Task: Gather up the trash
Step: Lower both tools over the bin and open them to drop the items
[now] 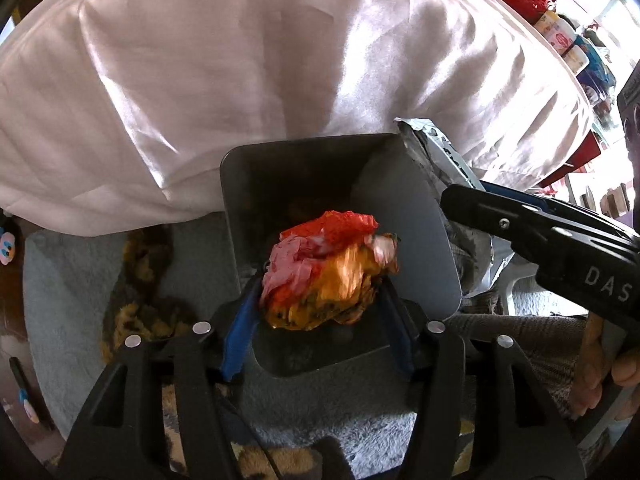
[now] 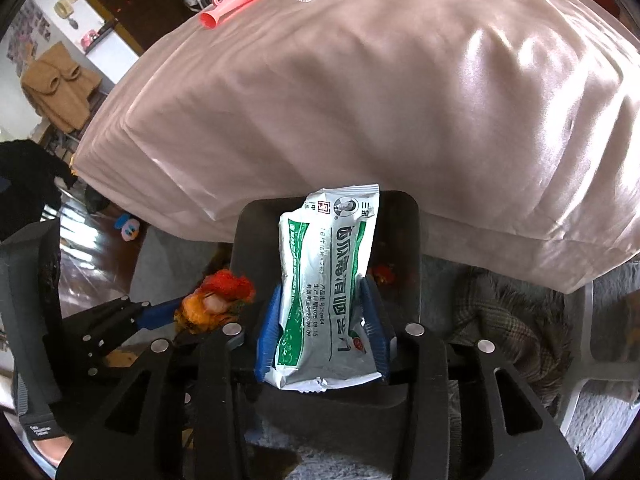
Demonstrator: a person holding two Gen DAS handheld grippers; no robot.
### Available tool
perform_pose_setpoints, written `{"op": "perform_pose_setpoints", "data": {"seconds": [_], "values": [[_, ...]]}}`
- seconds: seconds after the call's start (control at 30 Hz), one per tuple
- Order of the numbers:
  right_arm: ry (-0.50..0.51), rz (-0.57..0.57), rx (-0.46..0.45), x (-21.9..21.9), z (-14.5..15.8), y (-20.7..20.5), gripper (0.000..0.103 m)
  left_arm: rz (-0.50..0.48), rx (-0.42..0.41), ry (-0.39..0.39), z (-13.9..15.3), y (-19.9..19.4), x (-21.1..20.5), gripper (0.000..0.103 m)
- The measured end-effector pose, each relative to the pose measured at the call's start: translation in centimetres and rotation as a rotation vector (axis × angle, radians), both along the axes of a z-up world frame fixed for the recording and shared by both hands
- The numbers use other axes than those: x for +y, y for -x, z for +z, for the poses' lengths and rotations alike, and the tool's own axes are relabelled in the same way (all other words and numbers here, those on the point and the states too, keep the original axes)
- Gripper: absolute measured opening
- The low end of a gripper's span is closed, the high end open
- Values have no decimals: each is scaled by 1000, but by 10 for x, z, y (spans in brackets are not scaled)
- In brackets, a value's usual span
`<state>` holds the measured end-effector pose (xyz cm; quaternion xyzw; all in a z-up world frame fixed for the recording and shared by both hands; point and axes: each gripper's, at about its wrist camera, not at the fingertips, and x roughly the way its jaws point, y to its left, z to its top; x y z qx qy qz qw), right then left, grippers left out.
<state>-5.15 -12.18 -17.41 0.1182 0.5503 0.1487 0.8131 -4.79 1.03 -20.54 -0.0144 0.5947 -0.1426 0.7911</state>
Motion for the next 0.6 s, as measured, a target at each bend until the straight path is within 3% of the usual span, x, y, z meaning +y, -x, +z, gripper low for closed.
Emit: {"op": "perform_pose_setpoints", "data": {"seconds": [0.2,0.5,0.6], "values": [[-9,-13,-5,-3,3,-1,48,13,-15,6,3,0,3,66],[-24,-38,-18,-6,9,-2,67,27,-41,-8,11,1,7,73],[-24,-65,-45,-11,19,-3,73,38,-63,-14,22,0,11,81]]}}
